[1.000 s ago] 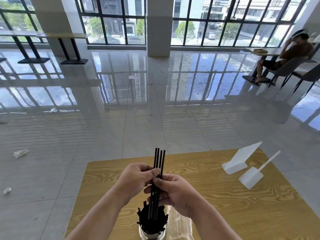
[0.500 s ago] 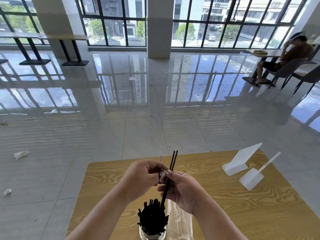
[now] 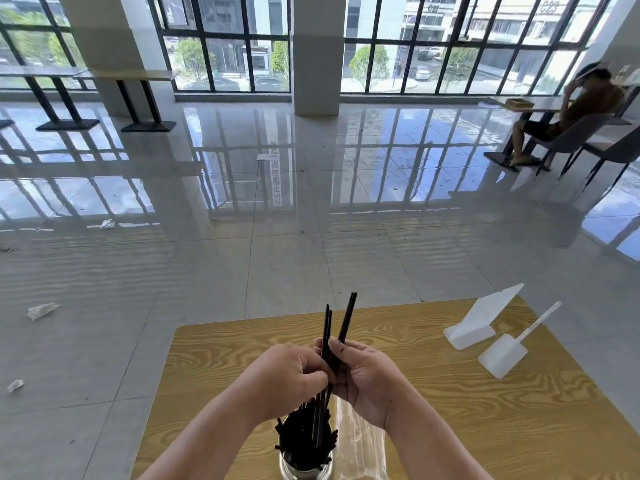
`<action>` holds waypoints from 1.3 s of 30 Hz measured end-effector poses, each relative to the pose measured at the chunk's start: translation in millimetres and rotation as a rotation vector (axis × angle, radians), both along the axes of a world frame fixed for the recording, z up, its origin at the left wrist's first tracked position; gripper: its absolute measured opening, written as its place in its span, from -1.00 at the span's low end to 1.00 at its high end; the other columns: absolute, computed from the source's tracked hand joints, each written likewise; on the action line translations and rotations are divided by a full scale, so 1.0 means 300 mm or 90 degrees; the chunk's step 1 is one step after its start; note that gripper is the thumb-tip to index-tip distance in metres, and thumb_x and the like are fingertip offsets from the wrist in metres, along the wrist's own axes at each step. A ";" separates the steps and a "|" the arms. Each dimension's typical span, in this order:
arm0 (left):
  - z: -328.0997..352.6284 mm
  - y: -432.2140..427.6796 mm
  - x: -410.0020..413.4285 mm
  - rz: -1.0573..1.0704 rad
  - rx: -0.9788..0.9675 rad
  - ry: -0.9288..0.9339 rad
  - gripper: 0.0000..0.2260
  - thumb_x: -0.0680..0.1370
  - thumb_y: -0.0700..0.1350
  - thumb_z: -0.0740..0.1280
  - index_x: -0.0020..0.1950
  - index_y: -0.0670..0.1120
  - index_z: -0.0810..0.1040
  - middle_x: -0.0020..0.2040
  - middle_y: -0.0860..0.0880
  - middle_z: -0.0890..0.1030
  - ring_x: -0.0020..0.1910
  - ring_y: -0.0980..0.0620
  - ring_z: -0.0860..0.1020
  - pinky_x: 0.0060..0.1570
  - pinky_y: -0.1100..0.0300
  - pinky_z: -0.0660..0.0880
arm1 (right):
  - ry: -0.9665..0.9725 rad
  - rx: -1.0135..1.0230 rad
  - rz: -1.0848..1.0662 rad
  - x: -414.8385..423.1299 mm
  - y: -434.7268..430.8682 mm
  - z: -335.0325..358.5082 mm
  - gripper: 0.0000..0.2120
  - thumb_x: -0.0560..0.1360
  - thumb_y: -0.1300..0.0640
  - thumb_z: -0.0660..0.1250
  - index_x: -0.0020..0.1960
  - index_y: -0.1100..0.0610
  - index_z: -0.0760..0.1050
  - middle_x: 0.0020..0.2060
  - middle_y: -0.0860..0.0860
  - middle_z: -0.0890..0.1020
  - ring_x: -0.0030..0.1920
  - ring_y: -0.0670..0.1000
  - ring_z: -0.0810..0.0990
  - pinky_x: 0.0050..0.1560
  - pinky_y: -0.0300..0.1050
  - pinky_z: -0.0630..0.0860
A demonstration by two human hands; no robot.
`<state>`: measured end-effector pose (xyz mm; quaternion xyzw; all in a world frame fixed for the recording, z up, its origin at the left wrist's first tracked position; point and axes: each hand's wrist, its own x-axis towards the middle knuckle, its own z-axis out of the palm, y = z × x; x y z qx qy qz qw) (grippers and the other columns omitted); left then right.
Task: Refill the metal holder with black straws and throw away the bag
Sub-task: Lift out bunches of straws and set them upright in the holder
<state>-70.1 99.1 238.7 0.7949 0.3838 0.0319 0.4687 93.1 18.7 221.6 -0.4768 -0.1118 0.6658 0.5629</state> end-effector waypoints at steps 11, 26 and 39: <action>-0.018 0.016 -0.010 -0.029 0.112 0.054 -0.92 0.55 0.03 0.51 -0.05 0.25 0.72 -0.16 0.34 0.70 -0.15 0.31 0.63 -0.07 0.29 0.57 | -0.029 -0.008 -0.018 -0.025 0.008 0.002 -0.81 0.62 0.20 0.42 0.11 0.28 0.75 0.04 0.29 0.76 -0.07 0.16 0.77 -0.14 -0.03 0.72; -0.042 0.016 -0.015 -0.003 0.205 -0.001 -0.81 0.56 0.03 0.50 -0.04 0.24 0.50 -0.15 0.28 0.70 -0.22 0.22 0.64 -0.26 0.27 0.55 | -0.100 0.031 -0.046 -0.037 0.010 -0.004 -0.83 0.60 0.18 0.45 0.07 0.28 0.74 -0.03 0.27 0.77 -0.04 0.19 0.78 -0.06 -0.01 0.72; 0.022 0.071 0.002 0.209 -0.155 -0.247 -0.83 0.49 0.14 0.55 -0.03 0.08 0.77 -0.19 0.04 0.73 -0.21 0.12 0.63 -0.16 0.27 0.56 | -0.131 0.052 0.170 -0.040 -0.028 0.028 -0.90 0.60 0.13 0.50 0.03 0.15 0.76 0.02 0.23 0.77 -0.04 0.18 0.78 0.03 0.06 0.71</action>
